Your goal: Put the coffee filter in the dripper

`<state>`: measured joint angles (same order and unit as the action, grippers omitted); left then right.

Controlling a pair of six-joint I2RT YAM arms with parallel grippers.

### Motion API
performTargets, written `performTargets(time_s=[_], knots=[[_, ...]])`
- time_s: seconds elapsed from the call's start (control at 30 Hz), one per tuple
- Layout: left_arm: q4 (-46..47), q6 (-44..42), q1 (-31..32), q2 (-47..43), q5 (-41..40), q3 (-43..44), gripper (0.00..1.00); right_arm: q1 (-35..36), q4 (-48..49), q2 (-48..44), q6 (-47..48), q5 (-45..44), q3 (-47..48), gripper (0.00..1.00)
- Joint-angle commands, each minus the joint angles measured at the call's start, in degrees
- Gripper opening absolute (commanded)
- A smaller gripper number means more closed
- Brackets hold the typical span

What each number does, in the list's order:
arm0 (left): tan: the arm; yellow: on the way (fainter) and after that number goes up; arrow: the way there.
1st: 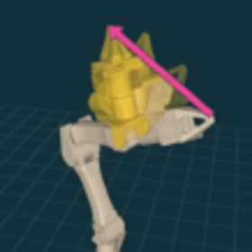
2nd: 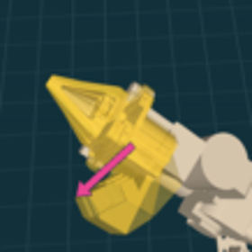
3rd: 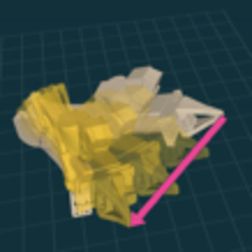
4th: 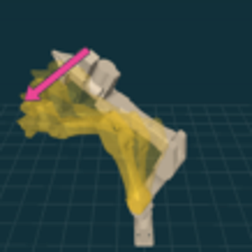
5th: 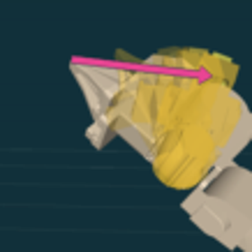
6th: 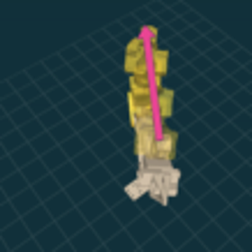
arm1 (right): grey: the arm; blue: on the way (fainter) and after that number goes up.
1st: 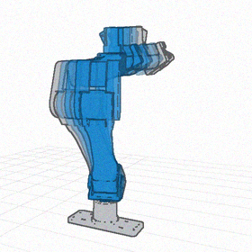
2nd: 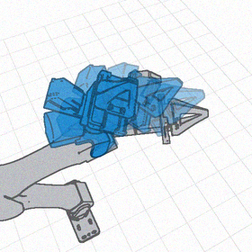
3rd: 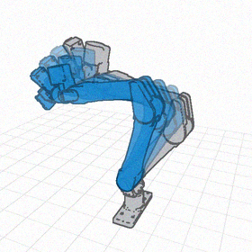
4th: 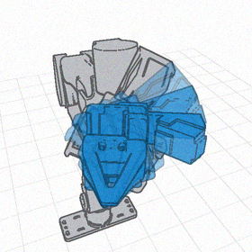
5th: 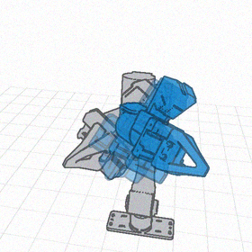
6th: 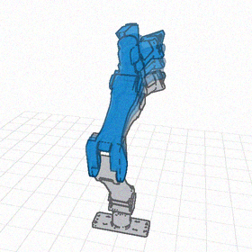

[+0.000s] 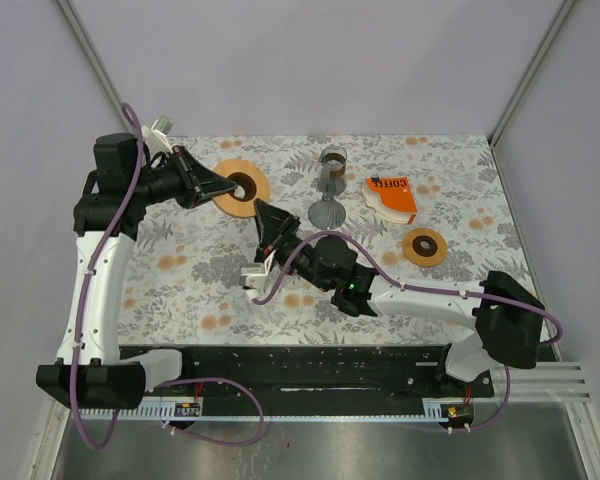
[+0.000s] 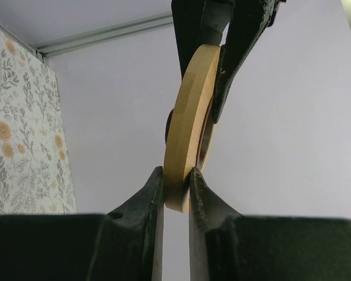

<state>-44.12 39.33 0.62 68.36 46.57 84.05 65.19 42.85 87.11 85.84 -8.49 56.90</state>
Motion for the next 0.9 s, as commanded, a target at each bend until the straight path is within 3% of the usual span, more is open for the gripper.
performTargets(time_s=[0.0, 0.03, 0.07, 0.1, 0.13, 0.17, 0.27, 0.4, 0.57, 0.87], knots=[[3.6, -9.36, 0.43, -0.77, 0.54, -2.31, 0.0, -0.15, 3.84, -2.03, -6.1, -2.84, 3.12, 0.0], [3.6, -9.53, 0.43, -0.6, 0.37, -2.57, 0.0, -0.06, 1.99, -2.9, -9.87, -3.8, 3.82, 0.03], [3.6, -9.88, 0.43, -0.42, 0.02, -2.92, 0.0, -0.06, -0.55, -3.69, -16.43, -5.12, 5.05, 0.17], [3.6, -10.41, 0.43, -0.16, -0.16, -3.1, 0.0, -0.06, -4.93, -5.27, -19.8, -5.65, 6.36, 0.33], [3.6, -10.76, 0.43, -0.15, -0.42, -3.19, 0.0, -0.15, -10.1, -6.76, -27.67, -5.22, 8.03, 0.57], [3.6, -11.29, 0.43, -0.15, -0.77, -3.19, 0.0, -0.32, -16.33, -8.43, -32.71, -3.91, 9.7, 0.75], [3.51, -12.52, 0.43, 0.11, -1.48, -3.37, 0.0, -0.94, -32.33, -12.48, -43.72, 3.81, 12.87, 0.98], [3.6, -13.58, 0.78, 0.46, -0.95, -4.16, 0.0, -3.39, -48.09, -13.9, -55.31, 11.2, 19.71, 0.99], [3.69, -16.12, 2.71, -1.38, -2.53, -5.04, 0.0, -15.51, -61.11, -8.73, -75.08, 21.58, 33.15, 1.0], [3.6, -17.53, 4.74, -4.72, -3.32, -5.48, 0.0, -15.88, -71.94, 4.81, -83.03, 19.39, 47.06, 0.98]])
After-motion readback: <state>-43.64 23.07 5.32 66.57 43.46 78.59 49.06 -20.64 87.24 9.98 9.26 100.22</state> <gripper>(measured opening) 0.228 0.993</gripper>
